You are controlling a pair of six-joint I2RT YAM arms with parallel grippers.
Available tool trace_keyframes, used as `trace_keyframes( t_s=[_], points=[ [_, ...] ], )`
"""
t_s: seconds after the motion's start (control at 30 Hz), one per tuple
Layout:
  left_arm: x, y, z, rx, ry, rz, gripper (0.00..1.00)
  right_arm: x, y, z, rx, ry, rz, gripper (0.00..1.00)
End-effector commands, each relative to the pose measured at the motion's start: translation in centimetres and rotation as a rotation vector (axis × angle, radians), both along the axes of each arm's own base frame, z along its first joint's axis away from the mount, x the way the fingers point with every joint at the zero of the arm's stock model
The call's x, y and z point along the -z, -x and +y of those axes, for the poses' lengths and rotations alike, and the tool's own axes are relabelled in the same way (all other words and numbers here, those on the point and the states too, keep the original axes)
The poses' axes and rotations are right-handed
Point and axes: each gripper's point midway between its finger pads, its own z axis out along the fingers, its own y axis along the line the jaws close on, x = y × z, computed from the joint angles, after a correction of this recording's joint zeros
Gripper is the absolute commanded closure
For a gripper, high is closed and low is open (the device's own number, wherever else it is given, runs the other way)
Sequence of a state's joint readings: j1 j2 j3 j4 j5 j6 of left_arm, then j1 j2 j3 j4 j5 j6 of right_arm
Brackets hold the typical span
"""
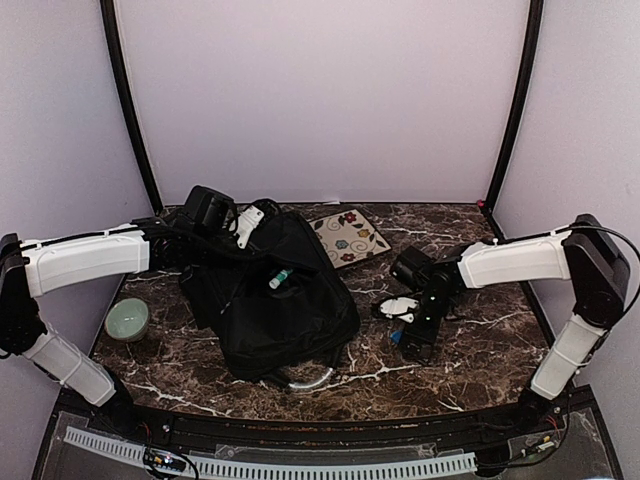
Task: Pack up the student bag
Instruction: Adjust the pen at the center of the board, then grab the pen from the center of the board.
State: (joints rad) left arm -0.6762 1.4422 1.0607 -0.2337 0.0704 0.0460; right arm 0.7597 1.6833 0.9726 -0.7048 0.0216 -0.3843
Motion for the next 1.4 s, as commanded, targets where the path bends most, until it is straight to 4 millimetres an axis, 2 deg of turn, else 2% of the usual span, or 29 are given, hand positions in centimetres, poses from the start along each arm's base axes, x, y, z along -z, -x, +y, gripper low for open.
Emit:
trace_keyframes(
  t_s=[0.0,0.13,0.27,0.4,0.5,0.53,0.67,0.83,1.0,1.2,1.37],
  points=[
    [-5.4,-0.8,-1.1,0.024,0.120,-0.124,1.00,-0.3,-2.5,-3.5,0.032,0.146,-0.155,0.00],
    [-5.4,-0.8,-1.2,0.027,0.120,-0.124,1.00,-1.4,-3.1,-4.7,0.066,0.135,-0.173,0.00],
    [-5.5,-0.7,-1.2,0.029,0.123,-0.123,1.00,-1.3,-2.8,-5.3,0.107,0.084,-0.087,0.00],
    [-5.4,-0.8,-1.2,0.028,0.123,-0.123,1.00,-1.3,-1.3,-4.2,0.083,0.024,0.015,0.00],
    [-5.3,-0.7,-1.2,0.030,0.121,-0.120,1.00,-1.8,0.1,-2.9,-0.003,-0.057,0.076,0.03],
    [-5.4,-0.7,-1.2,0.029,0.122,-0.121,1.00,-2.7,0.2,-2.7,-0.040,-0.080,0.055,0.05],
    [-5.4,-0.7,-1.3,0.033,0.124,-0.119,1.00,-3.4,-1.2,-3.3,-0.110,-0.035,-0.027,0.13],
    [-5.3,-0.7,-1.3,0.032,0.122,-0.118,1.00,-4.3,-3.0,-2.1,-0.180,-0.047,-0.077,0.22],
    [-5.4,-0.8,-1.2,0.029,0.122,-0.121,1.00,-3.2,-2.9,-1.3,-0.248,-0.045,-0.018,0.37],
    [-5.4,-0.7,-1.2,0.030,0.121,-0.123,1.00,-2.3,-2.5,-1.4,-0.275,-0.038,0.010,0.38],
    [-5.4,-0.7,-1.2,0.032,0.122,-0.123,1.00,-1.1,-1.2,-1.9,-0.299,-0.019,0.038,0.38]
  ],
)
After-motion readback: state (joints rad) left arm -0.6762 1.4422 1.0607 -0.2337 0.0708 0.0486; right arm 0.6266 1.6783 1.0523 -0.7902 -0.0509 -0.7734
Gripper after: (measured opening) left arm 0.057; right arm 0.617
